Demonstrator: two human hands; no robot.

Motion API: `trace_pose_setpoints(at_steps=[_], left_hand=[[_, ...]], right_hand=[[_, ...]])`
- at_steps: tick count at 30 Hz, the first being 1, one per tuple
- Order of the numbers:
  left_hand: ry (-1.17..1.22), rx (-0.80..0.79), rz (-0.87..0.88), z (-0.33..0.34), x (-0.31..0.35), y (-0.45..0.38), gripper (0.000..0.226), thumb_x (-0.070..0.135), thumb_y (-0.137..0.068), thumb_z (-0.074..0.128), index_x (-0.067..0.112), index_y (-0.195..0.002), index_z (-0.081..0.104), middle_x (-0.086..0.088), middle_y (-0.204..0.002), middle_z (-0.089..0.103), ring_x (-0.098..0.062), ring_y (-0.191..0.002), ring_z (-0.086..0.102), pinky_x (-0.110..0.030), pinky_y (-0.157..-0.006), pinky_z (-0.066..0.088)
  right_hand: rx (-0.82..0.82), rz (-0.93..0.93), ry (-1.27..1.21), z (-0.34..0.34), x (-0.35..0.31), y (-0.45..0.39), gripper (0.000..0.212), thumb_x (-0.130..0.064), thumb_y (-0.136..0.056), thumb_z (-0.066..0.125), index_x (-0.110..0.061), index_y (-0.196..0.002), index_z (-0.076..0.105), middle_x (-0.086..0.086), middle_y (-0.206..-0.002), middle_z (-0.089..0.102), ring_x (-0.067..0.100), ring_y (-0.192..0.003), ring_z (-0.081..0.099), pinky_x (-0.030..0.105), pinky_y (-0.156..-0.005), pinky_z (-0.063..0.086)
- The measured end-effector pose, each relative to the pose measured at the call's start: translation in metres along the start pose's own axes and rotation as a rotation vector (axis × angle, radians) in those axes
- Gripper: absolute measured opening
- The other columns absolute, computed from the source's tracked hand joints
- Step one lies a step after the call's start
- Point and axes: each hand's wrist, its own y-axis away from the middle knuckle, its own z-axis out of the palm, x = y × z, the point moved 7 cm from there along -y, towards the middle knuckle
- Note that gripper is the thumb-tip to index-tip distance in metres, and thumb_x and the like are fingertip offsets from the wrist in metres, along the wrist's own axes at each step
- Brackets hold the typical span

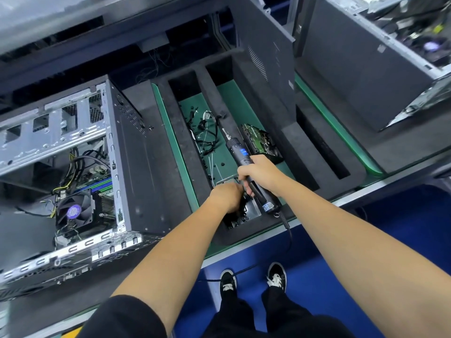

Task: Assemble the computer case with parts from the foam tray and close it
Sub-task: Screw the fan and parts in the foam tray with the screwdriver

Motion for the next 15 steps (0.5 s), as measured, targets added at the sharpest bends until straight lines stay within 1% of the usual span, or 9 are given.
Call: trace_pose_setpoints(at_steps=[2,4,7,10,12,15], left_hand=[[-0.11,-0.019,0.011,0.006,0.004,0.001,0.031,0.004,-0.092,0.045,0.007,-0.122,0.051,-0.009,-0.116,0.058,-0.03,-0.103,0.06,-0.034,-0.07,0.043],[-0.164,-0.012,0.016,0.007,0.007,0.001,0.027,0.003,-0.093,0.043,0.005,-0.118,0.053,-0.009,-0.114,0.06,-0.03,-0.102,0.061,-0.034,-0.069,0.042],[-0.198,-0.002,0.034,0.005,0.01,0.002,0.024,0.005,-0.093,0.043,0.005,-0.115,0.054,-0.009,-0.111,0.061,-0.029,-0.099,0.062,-0.034,-0.068,0.042],[-0.274,0.035,0.103,0.005,0.016,0.006,0.027,0.006,-0.093,0.043,0.004,-0.12,0.05,-0.011,-0.111,0.062,-0.031,-0.098,0.061,-0.034,-0.069,0.041],[-0.304,0.032,0.143,0.008,0.021,0.008,0.03,0.005,-0.092,0.044,0.001,-0.122,0.049,-0.014,-0.112,0.062,-0.032,-0.1,0.061,-0.036,-0.072,0.044],[-0.335,0.004,0.164,0.012,0.025,0.011,0.023,0.006,-0.092,0.046,0.002,-0.113,0.056,-0.013,-0.11,0.063,-0.032,-0.097,0.062,-0.038,-0.073,0.047]], right_hand=[[0.002,-0.001,-0.007,0.0,0.0,-0.001,0.013,-0.006,-0.068,0.059,-0.01,-0.062,0.048,0.016,-0.054,0.05,0.026,-0.045,0.049,0.033,-0.046,0.044],[0.004,0.006,-0.01,-0.001,0.001,-0.002,0.016,-0.006,-0.067,0.059,-0.012,-0.057,0.048,0.017,-0.055,0.05,0.027,-0.045,0.048,0.034,-0.047,0.045],[-0.005,0.021,-0.01,-0.001,0.002,-0.003,0.014,-0.006,-0.067,0.059,-0.011,-0.06,0.048,0.016,-0.054,0.05,0.027,-0.044,0.048,0.033,-0.045,0.045],[-0.019,0.009,-0.012,-0.001,0.0,-0.003,0.014,-0.005,-0.068,0.058,-0.01,-0.059,0.048,0.016,-0.054,0.05,0.027,-0.044,0.048,0.033,-0.046,0.045],[-0.029,-0.004,-0.005,-0.001,-0.002,-0.003,0.015,-0.004,-0.068,0.057,-0.009,-0.057,0.048,0.017,-0.053,0.05,0.027,-0.044,0.048,0.034,-0.048,0.045],[-0.03,0.0,0.005,0.0,-0.004,-0.002,0.013,-0.004,-0.068,0.058,-0.007,-0.059,0.049,0.016,-0.053,0.05,0.028,-0.045,0.048,0.036,-0.05,0.046]])
